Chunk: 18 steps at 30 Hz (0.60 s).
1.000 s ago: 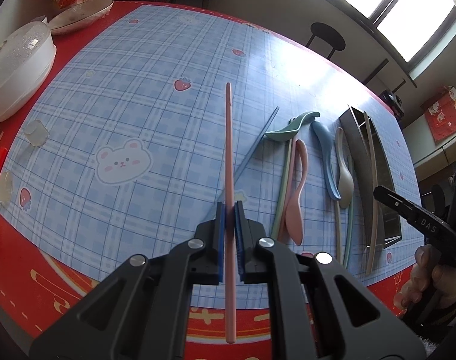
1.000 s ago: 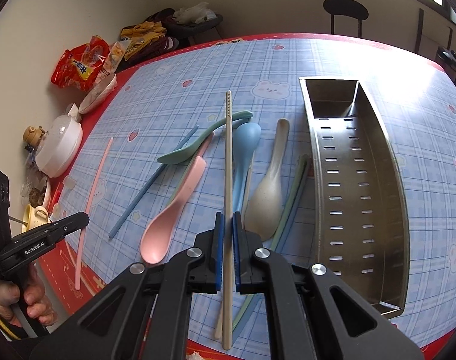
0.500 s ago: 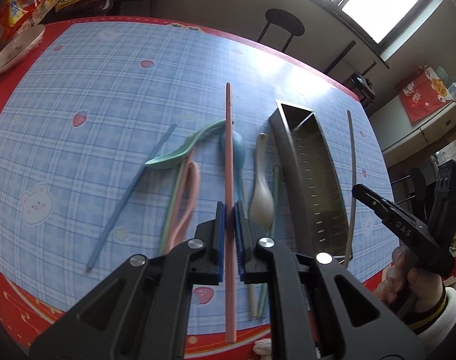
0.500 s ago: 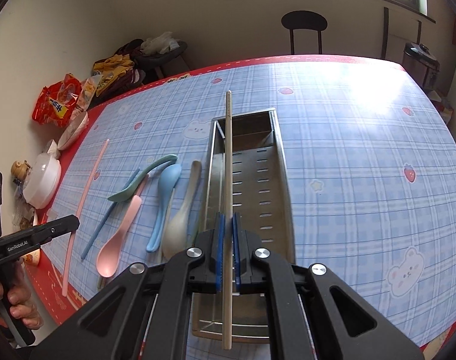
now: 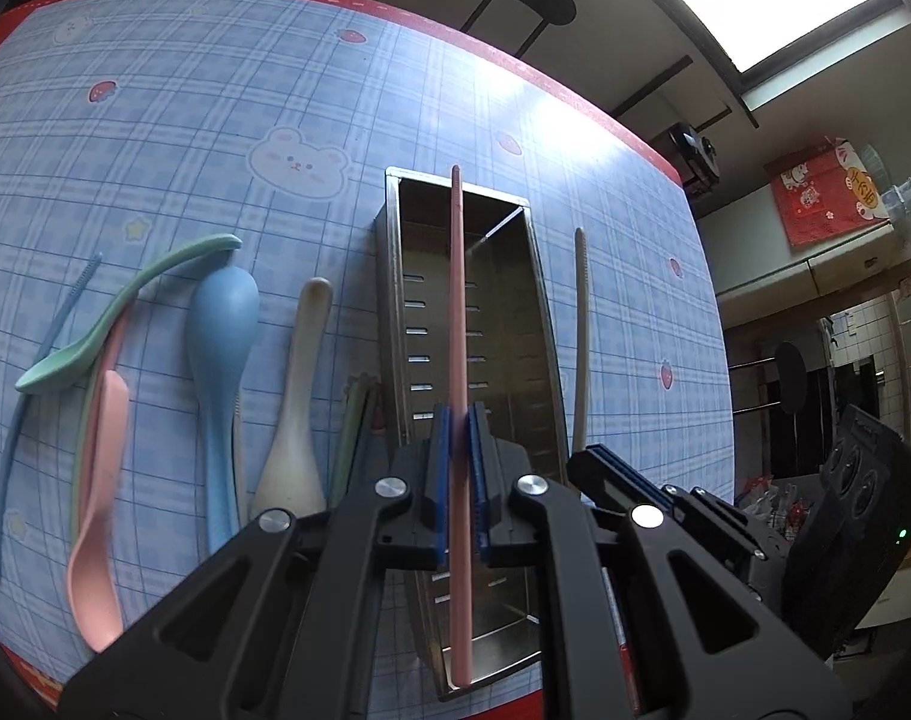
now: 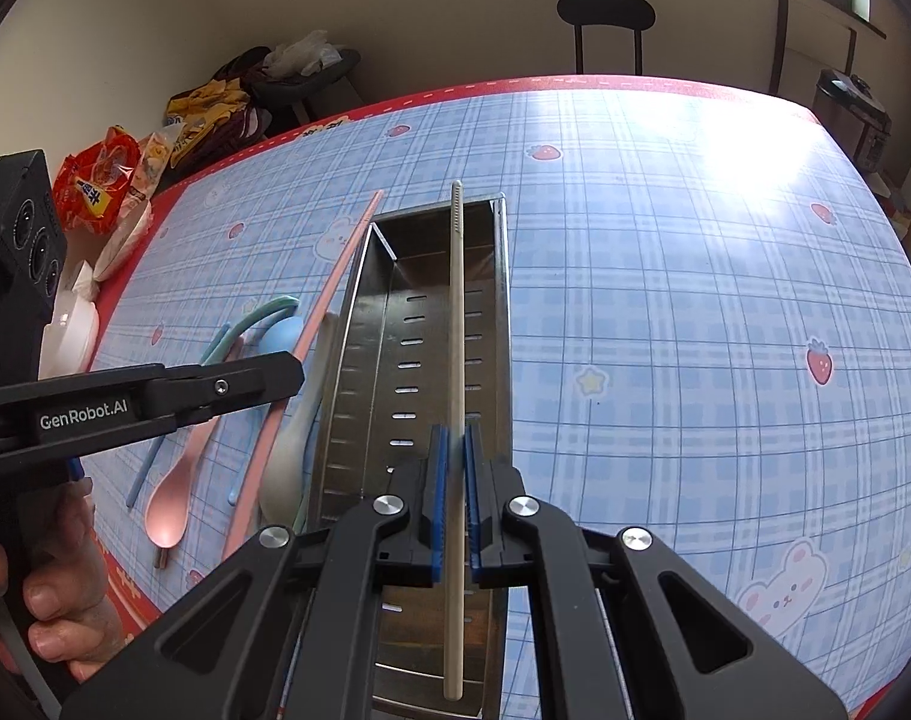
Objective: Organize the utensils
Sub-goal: 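Lower both chopsticks into the steel rack and open both tools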
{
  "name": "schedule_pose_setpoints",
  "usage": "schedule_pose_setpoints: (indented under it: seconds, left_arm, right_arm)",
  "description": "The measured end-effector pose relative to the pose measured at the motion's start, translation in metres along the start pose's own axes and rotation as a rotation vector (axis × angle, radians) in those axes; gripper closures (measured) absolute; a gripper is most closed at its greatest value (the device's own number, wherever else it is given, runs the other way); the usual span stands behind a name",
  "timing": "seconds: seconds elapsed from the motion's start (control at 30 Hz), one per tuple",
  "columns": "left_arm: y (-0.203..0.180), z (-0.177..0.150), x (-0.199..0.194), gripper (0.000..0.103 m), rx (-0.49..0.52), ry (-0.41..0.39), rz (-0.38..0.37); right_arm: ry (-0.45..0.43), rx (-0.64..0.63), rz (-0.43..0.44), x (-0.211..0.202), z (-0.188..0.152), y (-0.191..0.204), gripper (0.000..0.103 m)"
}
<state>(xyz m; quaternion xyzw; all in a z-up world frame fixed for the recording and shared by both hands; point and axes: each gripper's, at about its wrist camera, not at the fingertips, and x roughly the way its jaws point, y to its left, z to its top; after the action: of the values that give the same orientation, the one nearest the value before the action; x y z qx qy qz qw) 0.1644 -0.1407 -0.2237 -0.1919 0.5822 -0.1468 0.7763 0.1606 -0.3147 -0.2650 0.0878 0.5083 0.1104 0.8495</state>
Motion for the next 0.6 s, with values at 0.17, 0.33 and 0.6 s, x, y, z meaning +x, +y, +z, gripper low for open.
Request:
schedule_pose_setpoints:
  seconds: [0.17,0.33,0.6]
  left_arm:
    - [0.005,0.002,0.018,0.093,-0.044,0.026,-0.013]
    - [0.003,-0.004,0.030,0.092,-0.060,0.051,-0.033]
    - [0.003,-0.004,0.040,0.092,-0.086,0.040,-0.011]
  right_arm:
    - [0.028,0.010,-0.001,0.007,-0.001,-0.003,0.097]
    - [0.046,0.002,-0.015,0.011,-0.001,-0.003,0.097]
    - [0.057,-0.008,-0.022,0.015,0.003,0.001,0.097]
